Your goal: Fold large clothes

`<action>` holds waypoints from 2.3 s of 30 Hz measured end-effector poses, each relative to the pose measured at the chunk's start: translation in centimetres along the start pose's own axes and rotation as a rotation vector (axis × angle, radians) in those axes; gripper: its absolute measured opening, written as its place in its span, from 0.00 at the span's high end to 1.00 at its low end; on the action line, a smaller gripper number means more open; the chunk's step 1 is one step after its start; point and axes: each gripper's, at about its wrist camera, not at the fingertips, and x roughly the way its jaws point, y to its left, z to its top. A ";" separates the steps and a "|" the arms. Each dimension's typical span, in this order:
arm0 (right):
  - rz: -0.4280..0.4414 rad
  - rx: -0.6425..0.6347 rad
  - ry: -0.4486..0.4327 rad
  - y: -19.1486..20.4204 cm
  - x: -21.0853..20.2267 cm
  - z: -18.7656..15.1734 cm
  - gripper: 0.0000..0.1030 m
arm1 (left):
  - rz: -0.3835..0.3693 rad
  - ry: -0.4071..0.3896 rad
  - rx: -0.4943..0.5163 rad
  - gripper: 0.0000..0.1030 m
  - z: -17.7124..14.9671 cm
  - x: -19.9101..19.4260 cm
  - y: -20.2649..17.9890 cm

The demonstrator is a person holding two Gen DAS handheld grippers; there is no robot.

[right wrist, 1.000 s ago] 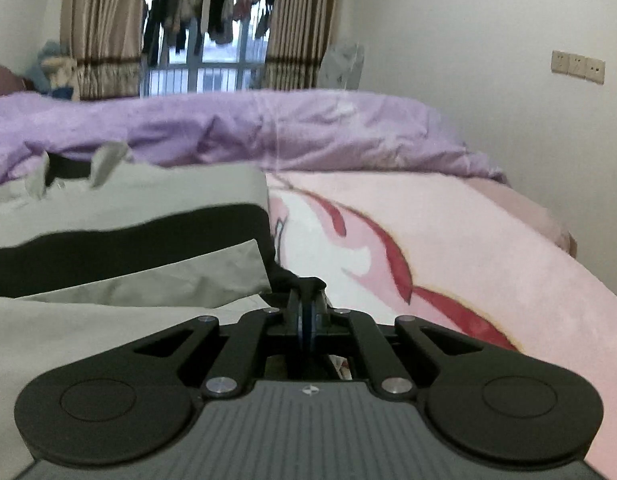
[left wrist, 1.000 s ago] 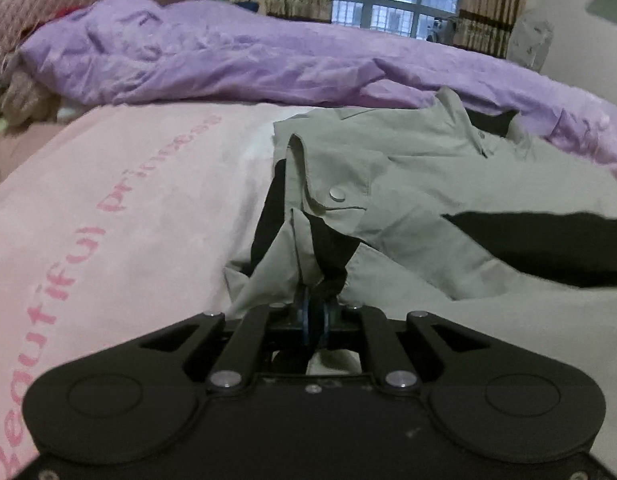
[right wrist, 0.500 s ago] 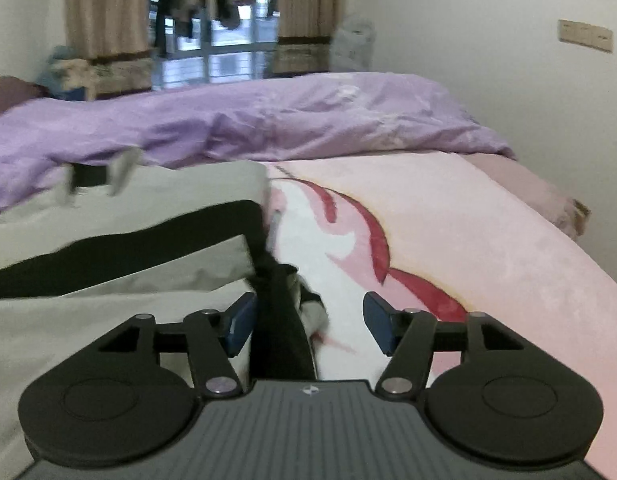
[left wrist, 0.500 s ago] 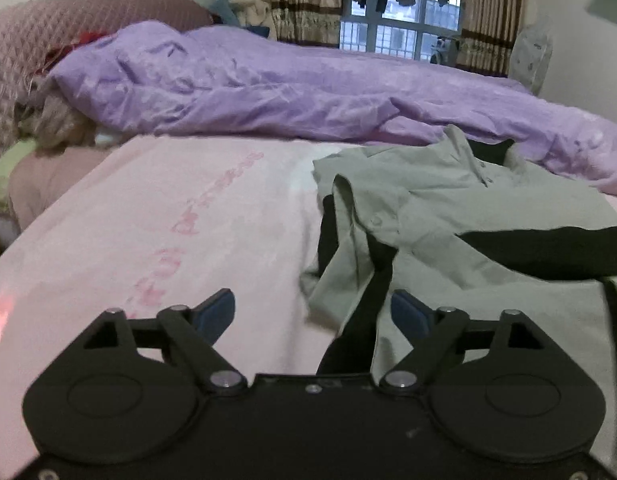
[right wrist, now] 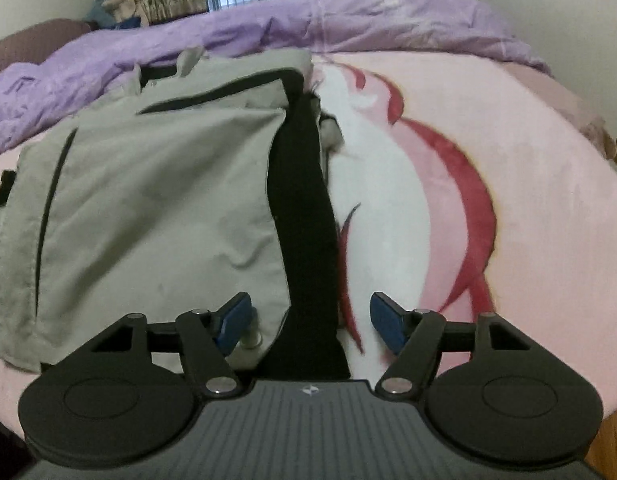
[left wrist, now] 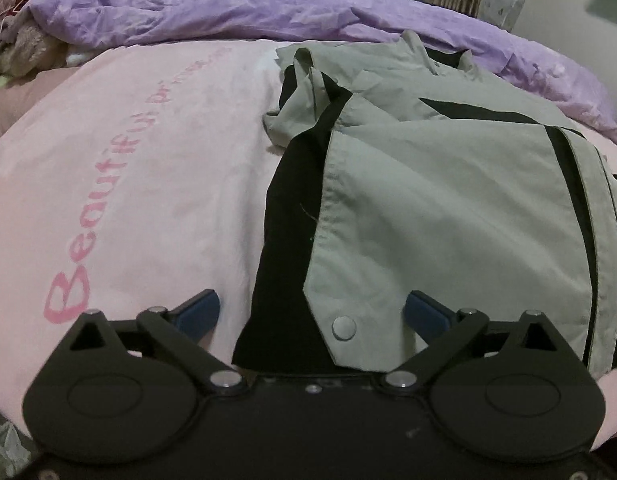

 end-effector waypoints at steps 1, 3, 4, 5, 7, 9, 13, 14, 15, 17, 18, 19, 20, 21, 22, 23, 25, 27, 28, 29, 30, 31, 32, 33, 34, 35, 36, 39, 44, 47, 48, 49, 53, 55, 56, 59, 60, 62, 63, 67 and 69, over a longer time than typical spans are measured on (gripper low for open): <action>0.013 0.003 -0.004 -0.1 0.1 0.1 0.23 | -0.006 -0.005 0.001 0.01 0.1 -0.1 0.0; 0.035 0.024 0.000 -0.3 0.3 0.1 0.23 | -0.021 -0.017 0.004 0.01 0.2 -0.2 0.1; 0.044 0.040 0.003 -0.5 0.4 0.1 0.23 | -0.028 -0.021 0.004 0.02 0.2 -0.2 0.2; 0.048 0.050 0.000 -0.6 0.5 0.1 0.23 | -0.037 -0.026 0.010 0.02 0.1 -0.1 0.1; 0.052 0.055 -0.001 -0.6 0.4 0.1 0.33 | -0.039 -0.028 0.032 0.02 0.2 0.0 -0.3; 0.059 0.040 -0.007 -0.4 0.2 0.0 0.56 | -0.052 -0.016 0.043 0.03 0.3 0.2 -0.3; 0.061 0.023 -0.014 0.0 0.3 0.0 0.59 | -0.065 -0.011 0.051 0.11 0.1 -0.5 -0.3; 0.064 0.028 -0.015 0.0 0.2 0.0 0.60 | -0.071 -0.012 0.056 0.14 0.0 -0.8 -0.3; 0.068 0.031 -0.019 -0.1 0.1 0.1 0.61 | -0.088 -0.012 0.061 0.17 0.0 -1.0 -0.2; 0.075 0.031 -0.026 -0.1 -0.1 0.0 0.60 | -0.145 -0.012 0.057 0.24 0.0 -1.4 -0.1; 0.075 0.027 -0.029 0.0 -0.1 0.0 0.60 | -0.145 -0.014 0.063 0.24 0.0 -1.5 -0.1; 0.074 0.022 -0.032 0.1 -0.2 -0.1 0.61 | -0.138 -0.003 0.073 0.26 0.0 -1.3 -0.2; 0.072 0.019 -0.041 0.2 -0.4 -0.1 0.61 | -0.128 0.006 0.081 0.26 0.0 -1.1 -0.2; 0.074 0.011 -0.055 0.4 -0.7 -0.1 0.59 | -0.124 0.015 0.082 0.26 -0.1 -0.9 -0.1; 0.079 0.004 -0.063 0.5 -0.9 -0.2 0.54 | -0.118 0.024 0.080 0.25 -0.1 -0.6 -0.1; 0.081 -0.004 -0.058 0.7 -0.9 -0.2 0.51 | -0.116 0.032 0.075 0.23 0.0 -0.3 0.0; 0.075 -0.009 0.012 0.7 0.3 -0.2 0.38 | -0.130 0.035 0.067 0.21 0.1 -0.1 0.2; 0.072 -0.019 0.011 0.9 0.5 -0.1 0.37 | -0.129 0.033 0.075 0.20 0.2 -0.1 0.1; 0.073 -0.018 0.012 0.9 0.5 -0.1 0.36 | -0.128 0.029 0.078 0.20 0.1 0.0 0.0; 0.077 -0.015 0.012 0.8 0.5 -0.1 0.36 | -0.126 0.023 0.080 0.21 0.1 -0.1 -0.1; 0.076 -0.015 0.010 0.9 0.4 -0.1 0.37 | -0.127 0.017 0.074 0.24 0.1 -0.1 -0.1; 0.068 -0.023 0.004 1.0 0.4 -0.2 0.51 | -0.125 0.012 0.068 0.32 0.1 -0.2 0.0; 0.048 -0.034 -0.010 1.1 0.4 -0.3 0.57 | -0.114 0.005 0.065 0.54 0.2 -0.3 0.1; 0.038 -0.032 -0.020 1.2 0.2 -0.3 0.79 | -0.084 -0.004 0.047 0.67 0.3 -0.5 0.3; 0.013 -0.029 -0.034 1.1 0.0 -0.4 0.87 | -0.076 -0.005 0.017 0.82 0.5 -0.7 0.8; 0.029 -0.010 -0.043 0.7 -0.4 -0.3 0.89 | -0.098 -0.006 -0.018 0.91 0.7 -1.0 1.4; 0.057 0.019 -0.054 0.2 -0.9 -0.2 0.90 | -0.123 -0.014 -0.046 0.92 0.8 -1.5 2.0; 0.122 0.097 -0.091 -1.0 -2.8 0.2 0.91 | -0.151 -0.065 -0.062 0.94 1.1 -4.3 2.4; 0.164 0.145 -0.215 -0.6 -9.4 0.3 0.91 | -0.156 -0.186 -0.016 0.94 1.2 -11.9 1.0; 0.093 0.131 -0.236 0.1 -11.9 0.1 0.91 | -0.099 -0.204 -0.019 0.94 0.3 -14.3 -0.1; 0.079 0.144 -0.225 0.0 -12.0 0.1 0.91 | -0.095 -0.208 -0.019 0.94 0.0 -14.5 -0.3; 0.086 0.154 -0.219 -0.1 -12.0 0.0 0.91 | -0.099 -0.209 -0.024 0.94 -0.2 -14.4 -0.5; 0.133 0.137 -0.235 0.9 -11.9 0.2 0.91 | -0.111 -0.184 -0.037 0.94 0.6 -12.9 -1.0; 0.141 0.108 -0.265 2.0 -12.0 1.2 0.91 | -0.116 -0.204 -0.043 0.94 2.4 -12.3 -1.3; 0.149 0.096 -0.281 2.4 -11.9 2.1 0.91 | -0.129 -0.223 -0.045 0.94 3.6 -12.0 -1.4; 0.164 0.072 -0.332 3.4 -11.1 5.9 0.91 | -0.142 -0.274 -0.063 0.94 7.6 -10.5 -1.3; 0.167 0.072 -0.354 3.5 -10.6 7.6 0.91 | -0.145 -0.289 -0.072 0.94 9.1 -9.7 -1.2; 0.179 0.077 -0.378 3.5 -9.3 10.8 0.91 | -0.148 -0.319 -0.086 0.94 12.8 -7.5 -1.2; 0.183 0.086 -0.390 3.6 -8.5 12.6 0.91 | -0.152 -0.331 -0.087 0.94 14.6 -6.5 -1.2; 0.164 0.119 -0.411 3.7 -3.2 20.8 0.90 | -0.172 -0.377 -0.099 0.94 21.6 -1.9 -1.6; 0.165 0.151 -0.410 3.5 0.9 24.9 0.84 | -0.184 -0.409 -0.139 0.91 25.0 0.9 -1.5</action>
